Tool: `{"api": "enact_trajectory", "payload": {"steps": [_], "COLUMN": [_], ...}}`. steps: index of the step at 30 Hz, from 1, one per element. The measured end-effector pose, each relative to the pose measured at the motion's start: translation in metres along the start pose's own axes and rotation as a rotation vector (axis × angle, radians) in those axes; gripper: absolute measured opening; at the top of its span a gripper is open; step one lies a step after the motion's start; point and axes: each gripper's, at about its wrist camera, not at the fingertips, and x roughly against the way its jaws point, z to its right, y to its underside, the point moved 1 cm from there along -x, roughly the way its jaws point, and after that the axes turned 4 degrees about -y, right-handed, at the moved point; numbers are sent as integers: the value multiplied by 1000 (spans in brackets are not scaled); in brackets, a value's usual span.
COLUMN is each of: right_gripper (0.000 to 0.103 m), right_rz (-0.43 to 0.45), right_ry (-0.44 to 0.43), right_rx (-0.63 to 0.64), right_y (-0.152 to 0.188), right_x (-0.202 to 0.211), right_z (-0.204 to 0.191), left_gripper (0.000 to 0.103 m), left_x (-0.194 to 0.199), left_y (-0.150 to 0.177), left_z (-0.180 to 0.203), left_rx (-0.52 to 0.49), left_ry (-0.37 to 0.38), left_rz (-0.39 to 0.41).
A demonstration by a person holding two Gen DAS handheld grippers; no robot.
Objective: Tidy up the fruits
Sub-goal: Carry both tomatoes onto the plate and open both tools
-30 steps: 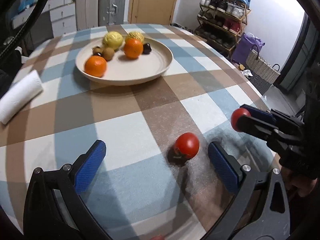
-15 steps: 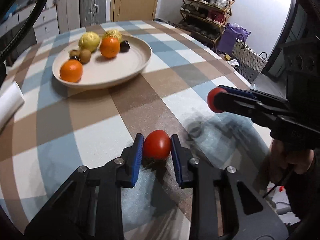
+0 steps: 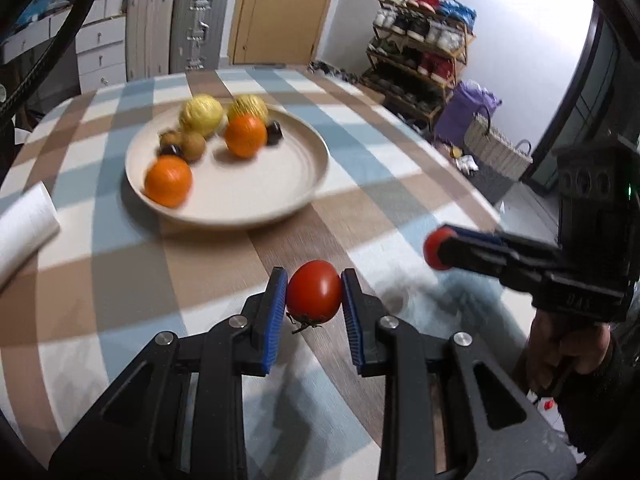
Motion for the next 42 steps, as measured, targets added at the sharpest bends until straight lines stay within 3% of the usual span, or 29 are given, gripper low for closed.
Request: {"api": "enact_trajectory", "payload": {"steps": [9, 17, 27, 42], "right_gripper": [35, 35, 35, 35], "right_rz": [45, 92, 29, -78], "right_ry": [-5, 20, 10, 72], "right_rx": [2, 87, 26, -15], "right_y": [-39, -105, -149, -135], "right_x": [1, 0, -63, -123], "right_z": [-5, -20, 7, 41], "left_gripper": [25, 25, 25, 25], "left_x": [8, -15, -61, -95], "left_y": [-61, -108, -110, -108], "left_z": [-20, -40, -68, -84], "left_rx": [42, 55, 92, 114], "left_ry": [-27, -27, -30, -27], "left_rz": [103, 106, 24, -18]}}
